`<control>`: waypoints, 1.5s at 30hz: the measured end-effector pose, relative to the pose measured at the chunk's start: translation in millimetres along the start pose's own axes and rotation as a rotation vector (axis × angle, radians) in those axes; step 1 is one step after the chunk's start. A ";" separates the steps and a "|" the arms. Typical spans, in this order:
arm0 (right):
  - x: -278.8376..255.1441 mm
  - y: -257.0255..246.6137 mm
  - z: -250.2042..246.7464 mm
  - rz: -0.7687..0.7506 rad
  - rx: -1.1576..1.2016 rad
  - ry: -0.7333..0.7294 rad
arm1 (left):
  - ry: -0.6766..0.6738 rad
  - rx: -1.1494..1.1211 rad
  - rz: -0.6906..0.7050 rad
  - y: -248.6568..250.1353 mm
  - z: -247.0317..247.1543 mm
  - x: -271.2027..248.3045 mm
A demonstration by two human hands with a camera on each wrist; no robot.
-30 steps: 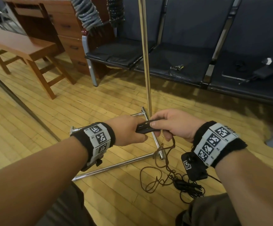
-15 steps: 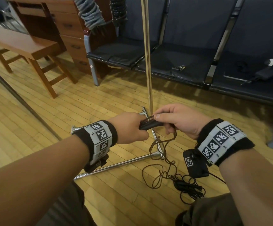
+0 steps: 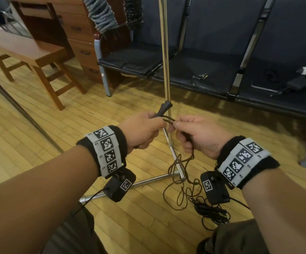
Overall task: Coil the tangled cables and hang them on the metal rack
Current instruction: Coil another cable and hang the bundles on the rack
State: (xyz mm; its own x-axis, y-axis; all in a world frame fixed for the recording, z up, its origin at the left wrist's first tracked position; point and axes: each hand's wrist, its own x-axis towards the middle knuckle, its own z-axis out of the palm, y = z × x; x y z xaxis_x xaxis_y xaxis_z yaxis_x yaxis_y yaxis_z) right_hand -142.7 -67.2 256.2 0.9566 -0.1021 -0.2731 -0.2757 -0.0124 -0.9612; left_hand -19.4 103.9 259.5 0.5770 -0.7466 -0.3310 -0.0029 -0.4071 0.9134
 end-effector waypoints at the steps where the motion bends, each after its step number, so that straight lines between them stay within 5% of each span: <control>1: 0.4 0.9 1.7 -0.008 -0.127 -0.005 | 0.103 0.215 -0.021 2.8 1.0 1.7; 4: 0.1 4.4 5.2 -0.050 -0.613 -0.009 | 0.254 0.914 -0.073 3.0 7.4 5.4; 7: -1.1 8.1 7.5 -0.056 -0.874 -0.025 | 0.152 1.151 -0.152 -4.8 18.5 5.0; 11: -3.7 6.8 3.8 -0.058 -0.907 0.009 | 0.029 1.320 -0.118 -10.4 27.5 0.8; 15: -6.3 2.5 -7.6 -0.145 -0.717 0.015 | -0.138 1.344 0.024 -14.3 26.9 -8.4; 23: 1.3 -2.4 -3.1 -0.174 0.087 0.063 | 0.037 0.633 0.294 -1.5 17.6 -20.5; 28: 4.7 3.2 11.5 -0.121 -0.175 0.029 | 0.265 0.391 0.224 7.0 11.2 -7.2; 35: -2.8 4.2 13.4 -0.007 -0.678 -0.138 | 0.354 0.841 -0.010 -2.5 9.5 13.0; 39: -8.3 -4.2 15.0 -0.089 -0.825 -0.130 | 0.166 1.231 -0.121 -8.5 12.6 9.1; 42: -10.3 -7.4 11.8 -0.147 -0.843 -0.076 | -0.084 1.386 -0.049 -11.0 23.0 0.6; 45: -10.8 -9.6 -1.6 -0.189 -0.767 0.016 | -0.107 1.361 0.094 -3.0 25.2 -9.3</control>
State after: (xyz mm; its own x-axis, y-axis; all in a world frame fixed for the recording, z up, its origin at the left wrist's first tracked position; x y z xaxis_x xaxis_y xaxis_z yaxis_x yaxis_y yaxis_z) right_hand -150.5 -67.6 268.5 0.9938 -0.0438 -0.1018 -0.1025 -0.7132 -0.6934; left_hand -45.3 98.8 253.9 0.4652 -0.8112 -0.3542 -0.8673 -0.4978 0.0011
